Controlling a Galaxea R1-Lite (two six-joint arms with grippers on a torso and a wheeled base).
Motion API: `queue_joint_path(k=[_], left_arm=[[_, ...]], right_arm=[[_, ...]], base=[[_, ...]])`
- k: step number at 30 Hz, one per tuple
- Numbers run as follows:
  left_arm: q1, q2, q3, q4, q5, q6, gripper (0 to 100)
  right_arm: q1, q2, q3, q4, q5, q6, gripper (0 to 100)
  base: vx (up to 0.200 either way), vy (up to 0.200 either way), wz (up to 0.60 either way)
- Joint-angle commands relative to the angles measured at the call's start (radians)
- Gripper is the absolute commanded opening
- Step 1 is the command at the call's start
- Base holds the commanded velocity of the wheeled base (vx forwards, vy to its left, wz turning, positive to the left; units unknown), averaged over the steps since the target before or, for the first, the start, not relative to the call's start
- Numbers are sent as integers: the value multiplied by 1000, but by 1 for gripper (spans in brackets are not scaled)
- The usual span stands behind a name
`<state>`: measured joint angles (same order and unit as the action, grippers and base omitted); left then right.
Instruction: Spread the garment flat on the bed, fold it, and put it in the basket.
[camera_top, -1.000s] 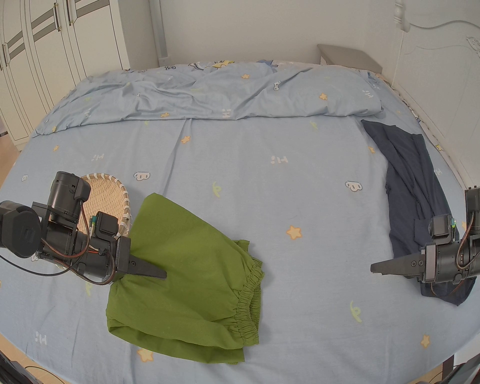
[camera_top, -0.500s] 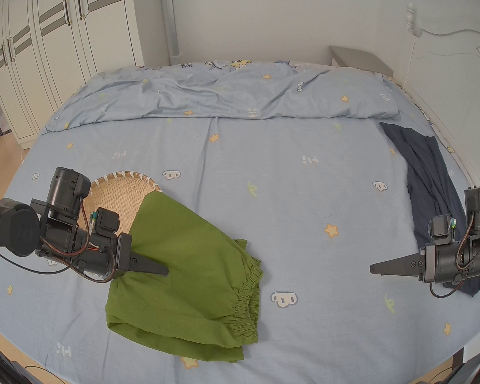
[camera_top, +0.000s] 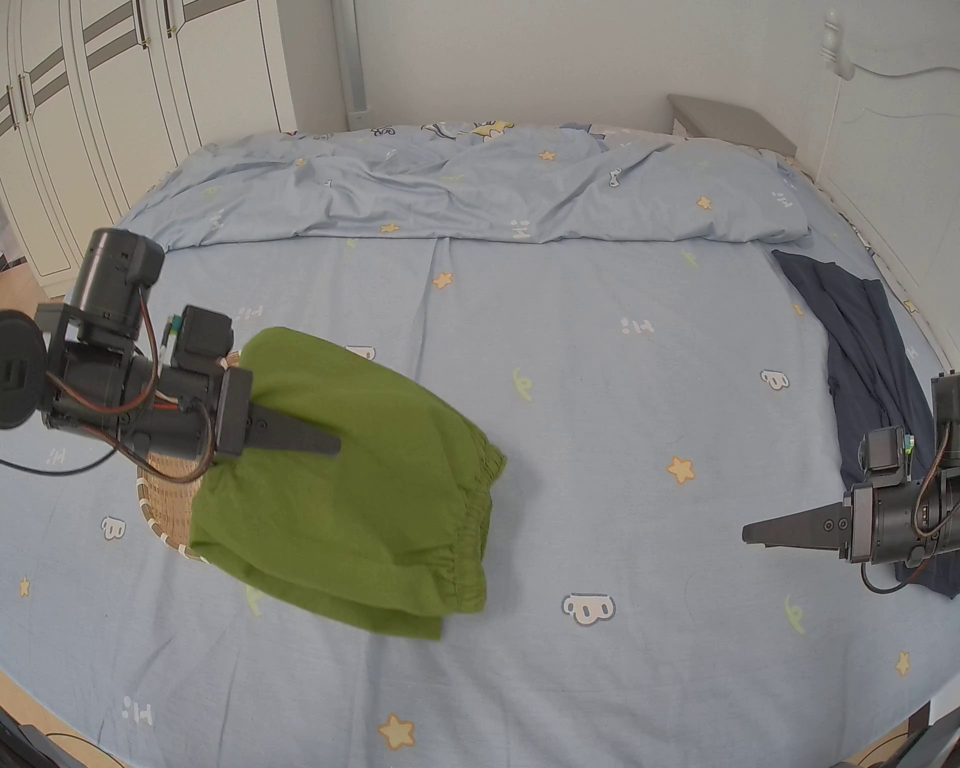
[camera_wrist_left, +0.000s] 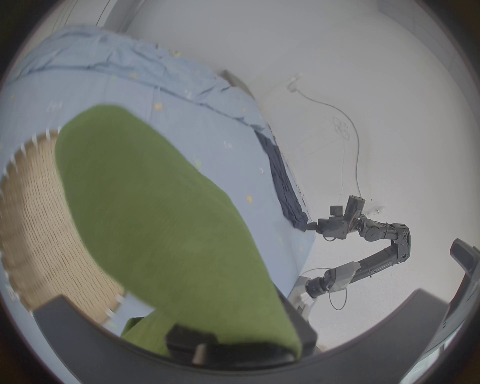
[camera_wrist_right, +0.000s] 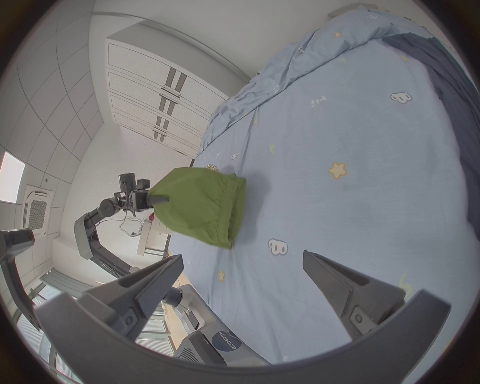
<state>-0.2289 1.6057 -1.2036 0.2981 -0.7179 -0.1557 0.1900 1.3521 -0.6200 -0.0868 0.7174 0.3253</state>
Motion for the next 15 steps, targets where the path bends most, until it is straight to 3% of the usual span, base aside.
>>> queue_joint_path(k=[1,6,15], left_arm=[[36,-4,-106,4,2,28,0],[59,2,-192,0,-2,39,0],[258,171,-267,-151,-15,39,0]], right_arm=[[14,4,5,1,0,0,100],[16,4,5,-1,0,1,100],[8,-4,0,-1,-13,0,100]], base=[[0,0,0],[0,0,0],[0,0,0]])
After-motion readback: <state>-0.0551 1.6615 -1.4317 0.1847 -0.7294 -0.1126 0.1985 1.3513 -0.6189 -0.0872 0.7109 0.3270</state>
